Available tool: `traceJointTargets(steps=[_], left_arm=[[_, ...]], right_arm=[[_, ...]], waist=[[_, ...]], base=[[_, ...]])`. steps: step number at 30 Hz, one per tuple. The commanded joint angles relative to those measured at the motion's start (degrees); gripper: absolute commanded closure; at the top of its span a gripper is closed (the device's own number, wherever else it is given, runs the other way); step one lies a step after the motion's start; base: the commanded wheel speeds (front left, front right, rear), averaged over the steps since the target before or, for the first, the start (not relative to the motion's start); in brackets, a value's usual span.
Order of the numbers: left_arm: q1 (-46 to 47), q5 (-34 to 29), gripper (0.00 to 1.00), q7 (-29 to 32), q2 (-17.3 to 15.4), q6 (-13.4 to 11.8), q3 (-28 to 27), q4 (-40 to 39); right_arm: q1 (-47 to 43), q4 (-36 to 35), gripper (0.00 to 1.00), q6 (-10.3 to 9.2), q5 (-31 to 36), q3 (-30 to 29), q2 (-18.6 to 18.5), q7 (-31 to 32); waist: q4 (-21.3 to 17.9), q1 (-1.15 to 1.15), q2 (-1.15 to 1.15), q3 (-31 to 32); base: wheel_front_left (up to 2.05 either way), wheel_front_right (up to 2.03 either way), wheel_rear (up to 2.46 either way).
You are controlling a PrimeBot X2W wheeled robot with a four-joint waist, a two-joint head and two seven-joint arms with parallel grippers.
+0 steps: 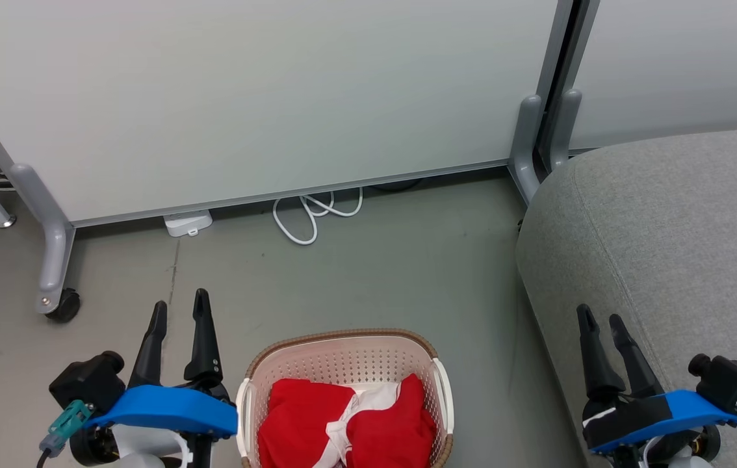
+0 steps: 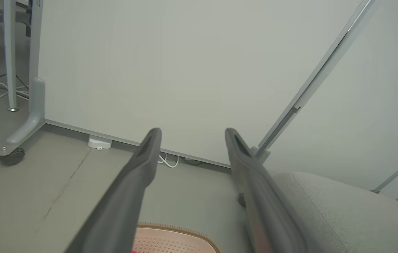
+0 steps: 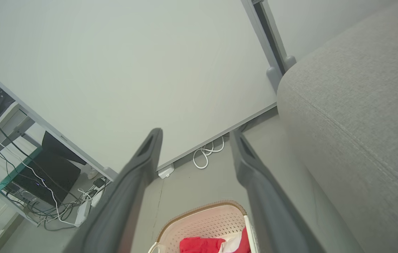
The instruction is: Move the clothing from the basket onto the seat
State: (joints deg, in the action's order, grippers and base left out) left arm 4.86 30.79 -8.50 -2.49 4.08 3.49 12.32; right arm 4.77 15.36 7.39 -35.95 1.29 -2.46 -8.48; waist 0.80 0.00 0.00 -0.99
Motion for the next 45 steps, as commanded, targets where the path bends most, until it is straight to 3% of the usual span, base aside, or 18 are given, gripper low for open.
traceJointTargets(steps=[1,22,45], left_arm=[[1.3,-2.0,0.00,-0.6,-0.4,-0.1,0.4,-0.3],[1.5,-14.0,0.00,-3.4,-0.4,-0.5,2.4,0.6],[1.5,-22.6,0.00,-5.9,-0.5,-0.2,3.8,1.6]], right_arm=[[1.3,-0.3,0.00,0.10,1.8,0.3,-0.5,-0.6],[1.4,0.9,0.00,0.13,12.3,1.5,-0.5,-3.4],[1.7,1.7,0.00,0.15,22.4,2.3,-0.6,-6.0]], waist=[[0.0,0.00,0.00,0.0],[0.6,0.00,0.00,0.0],[0.8,0.00,0.00,0.0]], base=[[0.00,0.00,0.00],[0.00,0.00,0.00],[0.00,0.00,0.00]])
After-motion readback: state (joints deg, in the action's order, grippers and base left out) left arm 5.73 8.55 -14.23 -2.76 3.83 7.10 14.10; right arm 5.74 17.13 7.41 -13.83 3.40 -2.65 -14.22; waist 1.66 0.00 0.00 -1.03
